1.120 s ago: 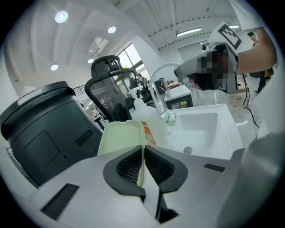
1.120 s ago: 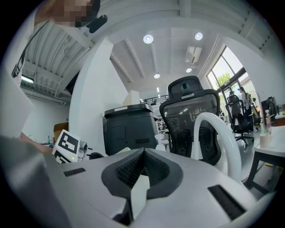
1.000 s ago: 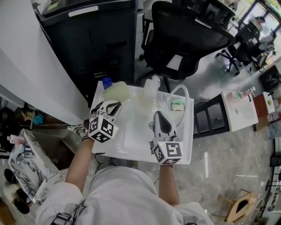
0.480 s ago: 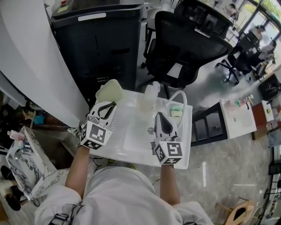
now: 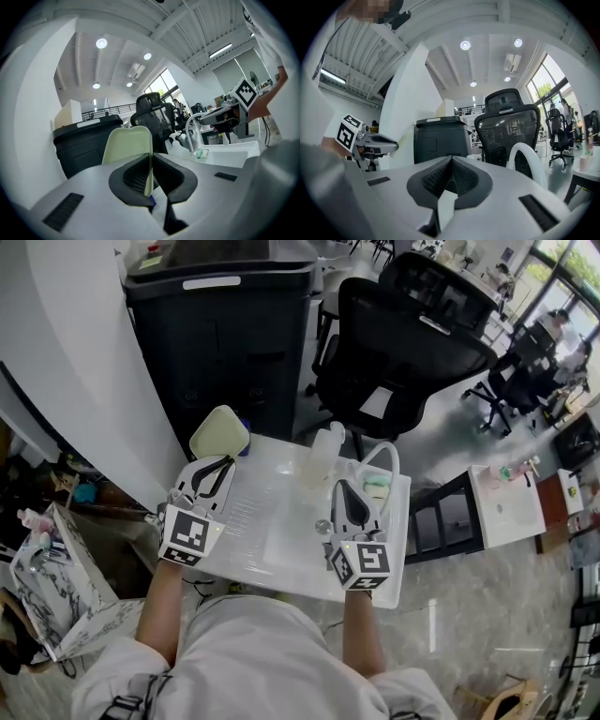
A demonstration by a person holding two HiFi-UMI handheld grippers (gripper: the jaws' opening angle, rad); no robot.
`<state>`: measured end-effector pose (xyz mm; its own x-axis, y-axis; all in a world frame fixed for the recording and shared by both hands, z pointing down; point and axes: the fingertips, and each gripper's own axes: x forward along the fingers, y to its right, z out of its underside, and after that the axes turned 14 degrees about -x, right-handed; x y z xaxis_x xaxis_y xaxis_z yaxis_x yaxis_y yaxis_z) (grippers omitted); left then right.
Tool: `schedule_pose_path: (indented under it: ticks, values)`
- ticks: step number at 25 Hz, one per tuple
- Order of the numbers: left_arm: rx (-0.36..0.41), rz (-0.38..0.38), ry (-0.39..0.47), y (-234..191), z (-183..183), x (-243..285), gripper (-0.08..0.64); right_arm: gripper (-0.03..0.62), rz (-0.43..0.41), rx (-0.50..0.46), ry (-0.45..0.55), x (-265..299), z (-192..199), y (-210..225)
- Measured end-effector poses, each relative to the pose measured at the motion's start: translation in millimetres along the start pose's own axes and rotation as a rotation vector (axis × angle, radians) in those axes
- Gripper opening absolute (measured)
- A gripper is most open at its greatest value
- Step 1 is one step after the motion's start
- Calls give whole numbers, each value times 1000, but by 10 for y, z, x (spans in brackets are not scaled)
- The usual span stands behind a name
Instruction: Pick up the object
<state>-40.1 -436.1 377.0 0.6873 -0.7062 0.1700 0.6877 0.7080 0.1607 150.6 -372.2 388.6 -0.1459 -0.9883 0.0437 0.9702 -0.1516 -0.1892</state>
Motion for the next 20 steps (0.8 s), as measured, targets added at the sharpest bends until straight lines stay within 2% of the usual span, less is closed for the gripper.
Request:
schedule_pose_path:
  ticks: [11,20]
  values:
    - [-72,-44,68,-120,-117,-192,38,5,16,-1,-8,-74,8,44]
    - [-83,-42,79,-161,-143,-169,37,5,27,2,0,-56,-14,83]
